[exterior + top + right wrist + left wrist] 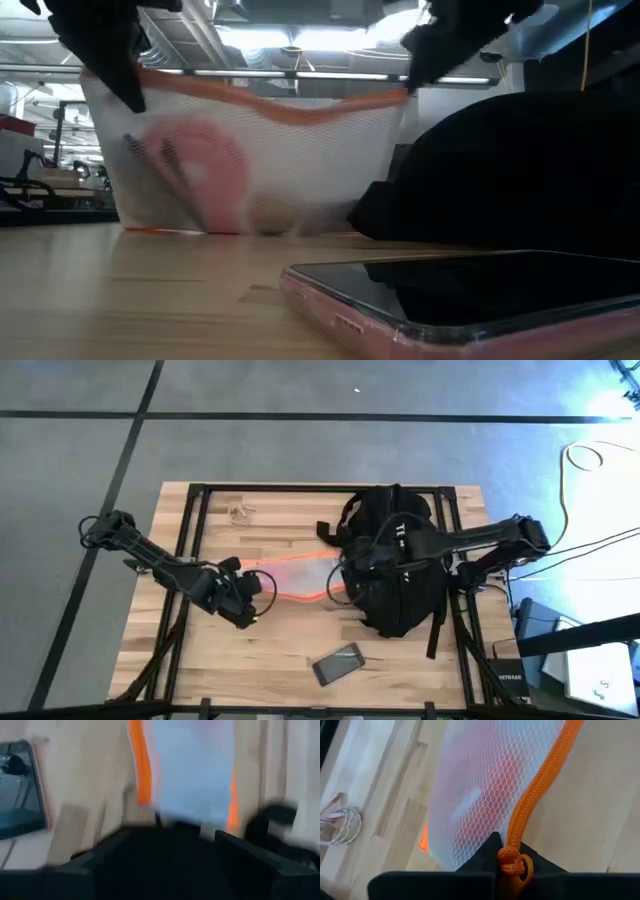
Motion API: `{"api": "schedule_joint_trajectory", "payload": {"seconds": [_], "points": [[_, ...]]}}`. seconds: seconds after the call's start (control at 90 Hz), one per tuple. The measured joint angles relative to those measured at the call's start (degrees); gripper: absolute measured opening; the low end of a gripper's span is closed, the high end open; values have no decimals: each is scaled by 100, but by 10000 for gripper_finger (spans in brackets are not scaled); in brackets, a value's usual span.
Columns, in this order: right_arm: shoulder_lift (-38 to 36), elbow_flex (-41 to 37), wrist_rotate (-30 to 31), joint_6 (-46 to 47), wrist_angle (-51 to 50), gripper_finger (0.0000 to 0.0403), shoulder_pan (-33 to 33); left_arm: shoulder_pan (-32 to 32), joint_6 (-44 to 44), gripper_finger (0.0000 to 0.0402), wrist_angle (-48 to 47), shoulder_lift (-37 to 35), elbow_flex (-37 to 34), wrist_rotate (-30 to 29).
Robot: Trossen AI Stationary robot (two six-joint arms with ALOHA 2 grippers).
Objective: Unpack backpack
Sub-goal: Put the transparent white zip bag into the black backpack
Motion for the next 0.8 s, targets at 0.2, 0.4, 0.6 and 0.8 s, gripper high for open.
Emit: {"api": "schedule_joint_trajectory", "payload": {"seconds": [0.2, 0.4, 0.6, 0.8], "points": [[-59, -13, 316, 828, -1471, 221, -53, -93, 188, 0, 217, 0, 0, -25], [-490, -863, 251, 1349, -1875, 199, -657, -105, 355, 0, 303, 0, 0, -77], [-1476, -2107, 0, 1666, -907, 203, -1612, -127, 402, 0, 318, 0, 0, -78], [-1761, -2645, -279, 1726, -723, 210, -2155, -137, 417, 0, 347, 0, 0, -77]]}}
